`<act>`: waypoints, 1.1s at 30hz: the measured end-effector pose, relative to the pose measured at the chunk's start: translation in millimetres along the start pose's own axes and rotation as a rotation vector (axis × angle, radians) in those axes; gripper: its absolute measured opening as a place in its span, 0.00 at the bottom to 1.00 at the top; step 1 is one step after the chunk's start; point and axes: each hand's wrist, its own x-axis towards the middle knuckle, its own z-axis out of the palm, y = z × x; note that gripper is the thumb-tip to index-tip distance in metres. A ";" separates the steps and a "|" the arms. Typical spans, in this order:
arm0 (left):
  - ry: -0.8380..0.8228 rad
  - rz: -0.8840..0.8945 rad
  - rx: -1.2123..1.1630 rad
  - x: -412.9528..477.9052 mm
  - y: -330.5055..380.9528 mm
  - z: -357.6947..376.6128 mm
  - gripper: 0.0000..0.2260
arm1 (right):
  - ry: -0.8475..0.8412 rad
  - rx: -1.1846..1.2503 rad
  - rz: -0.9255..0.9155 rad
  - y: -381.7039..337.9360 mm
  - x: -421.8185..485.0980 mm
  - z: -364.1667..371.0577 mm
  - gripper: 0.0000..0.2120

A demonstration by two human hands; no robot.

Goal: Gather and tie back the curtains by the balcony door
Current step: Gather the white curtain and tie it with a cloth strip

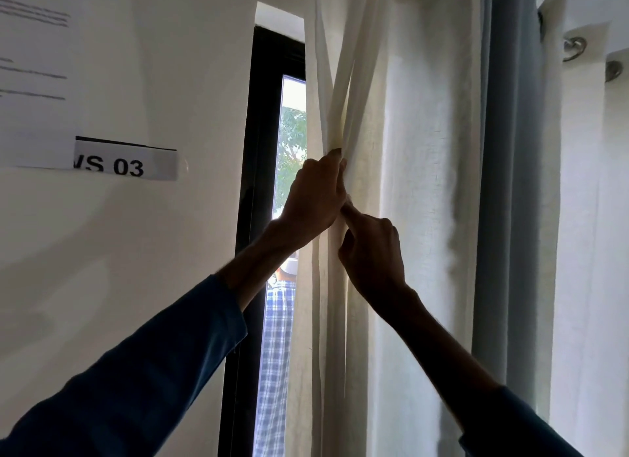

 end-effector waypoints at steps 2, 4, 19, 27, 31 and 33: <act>-0.007 -0.002 -0.008 -0.8 0.4 -1.6 0.13 | 0.013 0.026 0.031 1.4 -1.1 -0.9 0.26; -0.015 -0.004 -0.004 -1.9 1.1 -3.0 0.14 | 0.029 0.025 0.055 3.3 -1.9 -1.6 0.27; -0.003 -0.101 -0.016 -5.2 19.4 0.6 0.12 | -0.002 0.017 0.005 7.7 -5.3 -4.7 0.25; -0.027 -0.172 0.000 -5.7 18.6 5.4 0.15 | -0.137 0.164 -0.121 19.3 -9.0 -5.2 0.16; -0.029 -0.192 0.025 -9.7 5.8 8.3 0.17 | -0.069 0.028 -0.048 34.5 -9.5 -18.8 0.10; -0.027 -0.196 0.034 -11.6 3.5 8.9 0.19 | 0.156 -0.073 -0.019 50.1 1.4 -33.1 0.05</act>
